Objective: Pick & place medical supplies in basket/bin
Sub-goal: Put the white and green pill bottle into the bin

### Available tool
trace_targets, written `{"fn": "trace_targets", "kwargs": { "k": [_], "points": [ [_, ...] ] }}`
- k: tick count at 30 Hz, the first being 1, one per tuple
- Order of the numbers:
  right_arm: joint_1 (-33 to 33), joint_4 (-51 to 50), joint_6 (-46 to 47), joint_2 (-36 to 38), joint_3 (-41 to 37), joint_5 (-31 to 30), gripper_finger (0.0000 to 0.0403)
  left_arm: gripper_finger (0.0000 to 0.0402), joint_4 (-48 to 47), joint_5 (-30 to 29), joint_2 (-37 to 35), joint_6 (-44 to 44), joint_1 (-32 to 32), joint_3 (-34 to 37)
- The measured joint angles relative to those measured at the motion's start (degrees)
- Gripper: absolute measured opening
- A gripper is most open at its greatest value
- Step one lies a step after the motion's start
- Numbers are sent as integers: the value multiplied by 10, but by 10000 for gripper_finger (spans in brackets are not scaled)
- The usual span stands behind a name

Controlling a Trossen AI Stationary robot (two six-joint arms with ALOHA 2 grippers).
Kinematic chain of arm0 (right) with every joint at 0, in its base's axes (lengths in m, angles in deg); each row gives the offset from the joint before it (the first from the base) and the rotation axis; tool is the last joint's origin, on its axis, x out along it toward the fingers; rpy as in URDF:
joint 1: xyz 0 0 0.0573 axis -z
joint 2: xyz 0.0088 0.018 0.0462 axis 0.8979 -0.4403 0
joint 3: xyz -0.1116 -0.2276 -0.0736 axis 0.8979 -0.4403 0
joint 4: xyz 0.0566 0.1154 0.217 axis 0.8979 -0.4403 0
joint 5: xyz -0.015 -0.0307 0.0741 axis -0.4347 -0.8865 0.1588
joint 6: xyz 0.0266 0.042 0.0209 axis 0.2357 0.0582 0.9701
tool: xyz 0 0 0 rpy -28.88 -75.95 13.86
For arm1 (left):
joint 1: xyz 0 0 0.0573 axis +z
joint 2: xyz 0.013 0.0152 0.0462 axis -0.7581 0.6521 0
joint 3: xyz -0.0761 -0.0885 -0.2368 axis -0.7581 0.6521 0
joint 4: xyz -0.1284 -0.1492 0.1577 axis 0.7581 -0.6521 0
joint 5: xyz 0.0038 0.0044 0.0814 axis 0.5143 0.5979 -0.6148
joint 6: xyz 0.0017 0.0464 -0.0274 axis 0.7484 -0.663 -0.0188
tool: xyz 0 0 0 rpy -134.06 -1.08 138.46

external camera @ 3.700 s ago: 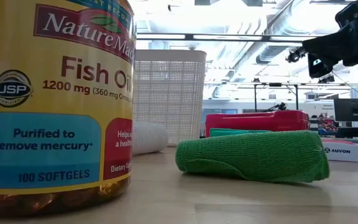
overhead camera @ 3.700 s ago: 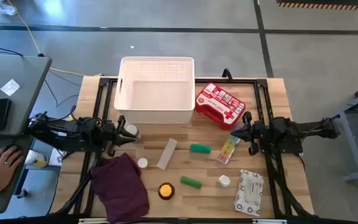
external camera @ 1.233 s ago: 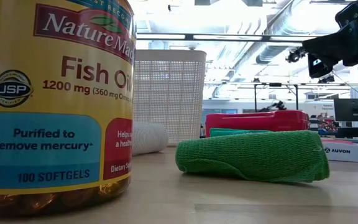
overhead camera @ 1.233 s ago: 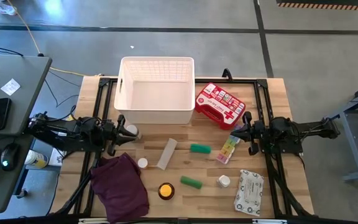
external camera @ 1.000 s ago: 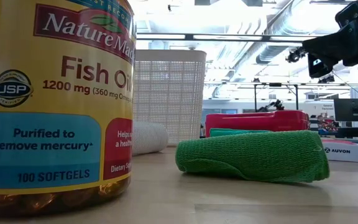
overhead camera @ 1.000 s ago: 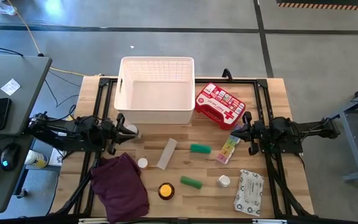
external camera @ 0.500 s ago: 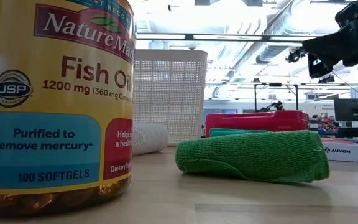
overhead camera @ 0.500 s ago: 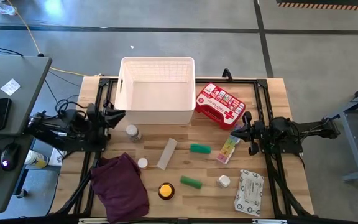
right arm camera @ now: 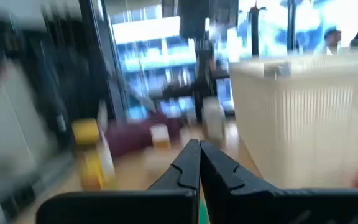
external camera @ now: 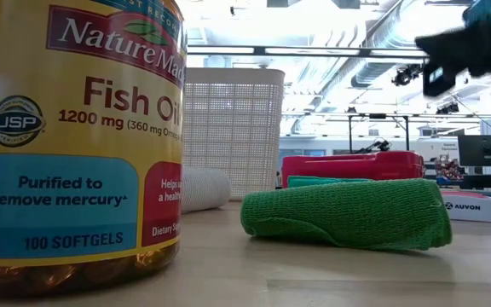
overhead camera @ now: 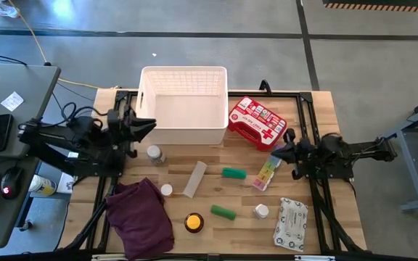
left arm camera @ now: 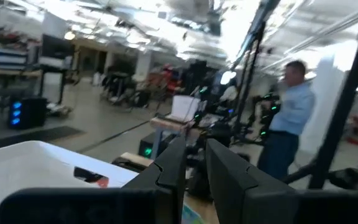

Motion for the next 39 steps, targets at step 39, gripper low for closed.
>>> {"fn": "trace_targets", "kwargs": {
  "k": [39],
  "points": [
    [3,61,165,-457,520,-214,1,99,-455,-18,244,348,0,-444]
  ]
}}
